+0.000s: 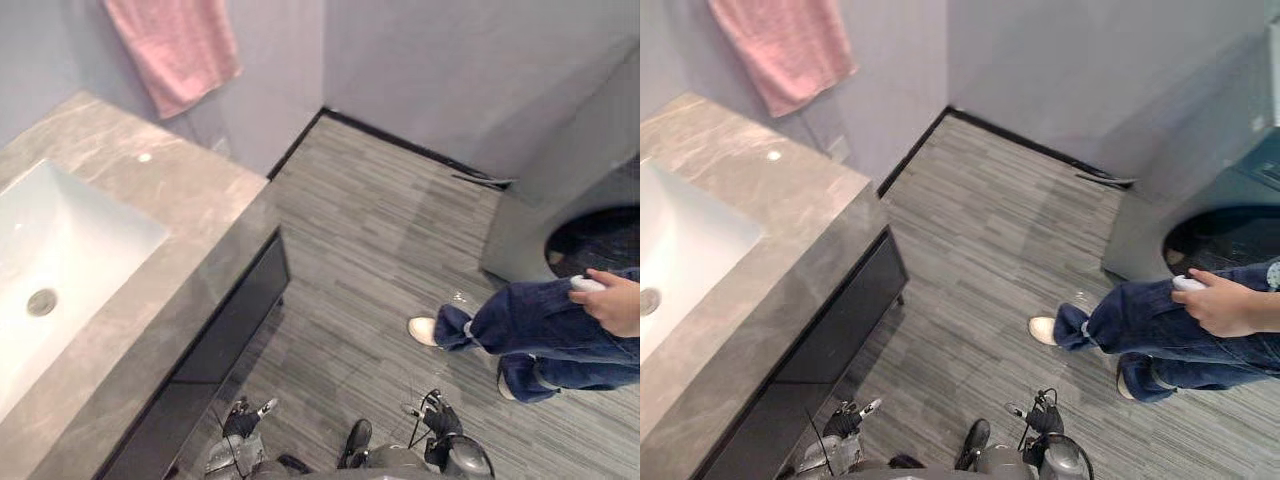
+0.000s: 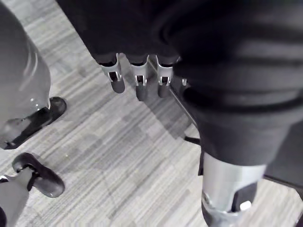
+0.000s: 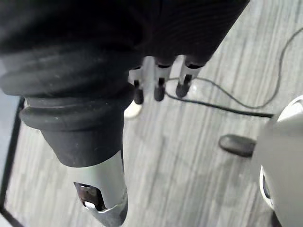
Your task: Organize washtable
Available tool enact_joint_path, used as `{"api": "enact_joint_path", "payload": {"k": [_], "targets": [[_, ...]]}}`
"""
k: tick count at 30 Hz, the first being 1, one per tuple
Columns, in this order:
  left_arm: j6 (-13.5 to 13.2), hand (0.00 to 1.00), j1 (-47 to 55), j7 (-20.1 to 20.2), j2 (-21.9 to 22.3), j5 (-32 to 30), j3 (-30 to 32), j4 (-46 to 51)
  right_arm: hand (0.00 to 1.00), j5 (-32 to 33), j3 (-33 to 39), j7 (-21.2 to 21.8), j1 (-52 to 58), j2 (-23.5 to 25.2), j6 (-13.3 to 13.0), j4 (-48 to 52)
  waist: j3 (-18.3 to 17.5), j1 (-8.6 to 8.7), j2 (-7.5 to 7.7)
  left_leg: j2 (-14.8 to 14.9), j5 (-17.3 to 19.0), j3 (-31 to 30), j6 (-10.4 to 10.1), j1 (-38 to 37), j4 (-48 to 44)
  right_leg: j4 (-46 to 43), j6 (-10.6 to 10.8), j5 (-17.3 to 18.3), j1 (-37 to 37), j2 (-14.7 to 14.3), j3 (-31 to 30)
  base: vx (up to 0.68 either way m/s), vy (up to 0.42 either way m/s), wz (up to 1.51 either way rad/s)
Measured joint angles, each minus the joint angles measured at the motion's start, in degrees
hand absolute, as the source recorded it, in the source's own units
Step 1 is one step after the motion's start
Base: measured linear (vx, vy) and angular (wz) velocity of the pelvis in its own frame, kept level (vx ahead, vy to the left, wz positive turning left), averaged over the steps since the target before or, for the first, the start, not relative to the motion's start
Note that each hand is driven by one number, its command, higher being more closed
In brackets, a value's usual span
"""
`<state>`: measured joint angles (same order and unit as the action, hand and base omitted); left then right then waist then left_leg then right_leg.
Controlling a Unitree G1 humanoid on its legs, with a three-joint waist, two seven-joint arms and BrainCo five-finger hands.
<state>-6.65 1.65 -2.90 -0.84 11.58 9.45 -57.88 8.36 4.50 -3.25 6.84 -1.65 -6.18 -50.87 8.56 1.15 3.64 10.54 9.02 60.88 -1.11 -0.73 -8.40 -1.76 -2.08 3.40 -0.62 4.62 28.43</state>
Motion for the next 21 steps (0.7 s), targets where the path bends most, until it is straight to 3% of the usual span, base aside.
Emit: {"api": "enact_joint_path", "payload": {"k": [1,2,3,5,6,7,9,10,11,13,14,15,16,19,21], "targets": [[0.1,0.00,0.1,-0.2,-0.1,-0.1,0.0,0.0,0.00,0.0,0.1,0.2,1.0,0.0,0.0,-0.2,-0.2,-0.19,0.50,-1.0,-2.8,-0.3,0.1,-2.1,1.4,0.2,0.8,0.0,-1.7,0.3,-0.3,0.06,0.086,-0.24],[0.1,0.00,0.1,-0.3,0.1,-0.2,-0.1,0.0,0.00,0.0,0.1,0.3,1.7,0.2,0.0,0.1,-0.3,0.12,0.06,-1.3,-3.0,-0.4,0.0,-2.7,1.9,0.2,1.1,0.0,-2.2,0.4,-0.2,0.08,0.116,-0.11],[0.1,0.00,0.1,-0.4,-0.3,-1.0,-0.3,0.1,0.00,0.1,0.2,0.8,2.4,1.1,-0.1,0.2,-0.7,1.08,0.76,-1.5,-2.9,-0.2,0.0,-3.4,1.6,0.3,1.4,-0.1,-2.7,0.7,-0.1,0.08,0.140,-0.01],[0.4,0.00,0.2,-0.9,-1.3,-1.1,-0.3,0.0,0.00,0.0,0.1,0.9,2.5,2.0,-0.1,0.0,-0.4,1.15,1.47,-1.4,-2.8,0.7,0.0,-4.1,0.2,0.7,1.9,-0.6,-3.2,1.2,-0.5,0.07,0.118,-0.19],[0.7,0.00,1.0,-1.0,-1.5,-1.0,-0.2,0.0,0.00,0.0,0.2,0.9,2.5,2.1,-0.1,-0.3,-0.3,1.05,1.71,-0.1,-1.7,0.6,0.0,-4.5,-3.0,0.6,1.9,-0.6,-3.9,1.3,-1.6,0.05,0.058,-0.34],[0.7,0.00,1.2,-1.1,-1.5,-0.9,-0.1,0.6,0.00,0.0,0.3,0.8,2.3,2.0,-0.2,-0.6,0.1,0.87,1.43,1.7,-0.7,-0.4,-1.3,-5.2,-7.0,0.5,1.9,-0.6,-4.4,1.0,-2.6,0.02,0.023,-0.70],[0.2,0.00,1.9,-1.4,-1.6,0.8,0.4,1.8,0.00,-0.1,0.2,0.8,1.9,1.6,-0.4,-1.2,1.2,0.02,0.03,8.3,0.4,-11.0,-0.9,-3.0,-23.8,-0.2,1.2,-1.1,-6.3,-0.4,-7.3,-0.01,0.020,-1.10],[-0.4,0.00,2.1,-1.5,-1.5,1.7,0.7,1.8,0.00,-0.1,0.1,0.8,1.7,1.0,-0.8,-1.3,1.3,-0.86,0.43,7.9,2.8,-20.2,-0.9,0.6,-26.5,-0.1,1.2,-1.1,-6.8,0.2,-10.2,0.03,0.156,-1.61],[-1.2,0.00,2.0,-1.6,-0.3,3.3,1.5,2.4,0.00,-0.1,0.2,0.8,0.0,-0.6,-1.0,-2.5,2.2,-1.78,-1.69,4.1,6.0,-34.5,-2.8,3.3,-24.5,-0.2,1.2,-1.1,-6.1,0.3,-15.2,0.04,0.208,-1.62],[-1.5,0.00,2.1,-2.2,0.5,5.5,1.6,2.3,0.00,-0.1,0.2,0.7,-1.9,-2.2,-1.0,-4.6,3.7,-2.23,-4.16,0.3,6.1,-47.3,-3.8,4.1,-16.9,-0.1,2.0,-1.0,-5.7,0.0,-20.3,0.05,0.258,-1.74],[-1.4,0.00,2.5,-2.3,0.7,6.2,1.5,1.6,0.00,0.0,0.3,0.8,-1.7,-2.4,-1.0,-4.5,3.8,-2.12,-4.62,-0.8,6.4,-51.8,-3.9,3.1,-12.6,-0.1,4.2,-0.5,-5.4,-0.3,-22.8,0.05,0.235,-1.43],[-1.4,0.00,2.6,-2.3,0.5,6.4,1.5,1.3,0.00,0.0,0.3,0.7,-1.7,-2.5,-0.9,-4.5,3.5,-2.15,-4.40,-1.7,6.6,-52.6,-3.8,2.1,-11.9,0.0,4.7,-0.5,-5.1,-0.2,-24.0,0.08,0.221,-0.93],[-1.4,0.00,2.2,-2.3,-0.3,6.4,1.3,1.3,0.00,0.0,0.2,0.7,-1.5,-2.0,-1.0,-4.2,3.3,-1.87,-3.24,-3.0,6.5,-53.3,-3.8,1.9,-11.8,0.0,5.3,-0.8,-4.2,0.5,-24.9,0.06,0.119,-0.47],[-1.4,0.00,2.1,-2.2,-1.7,6.3,1.1,0.3,0.00,0.0,0.9,0.9,-1.4,-0.8,-1.1,-6.1,2.2,-2.06,-0.98,-3.8,6.7,-51.7,-3.7,1.7,-12.3,0.0,6.4,-1.6,-3.0,1.5,-27.3,0.01,0.158,-0.36],[-1.3,0.00,2.7,-2.2,-2.1,6.2,1.2,-0.3,0.00,0.1,2.3,0.9,-1.4,0.2,-1.1,-7.3,1.2,-2.10,-0.72,-3.8,6.8,-49.7,-3.5,0.9,-10.9,0.1,6.8,-1.9,-2.0,1.6,-28.8,0.01,0.073,-0.52]]}}
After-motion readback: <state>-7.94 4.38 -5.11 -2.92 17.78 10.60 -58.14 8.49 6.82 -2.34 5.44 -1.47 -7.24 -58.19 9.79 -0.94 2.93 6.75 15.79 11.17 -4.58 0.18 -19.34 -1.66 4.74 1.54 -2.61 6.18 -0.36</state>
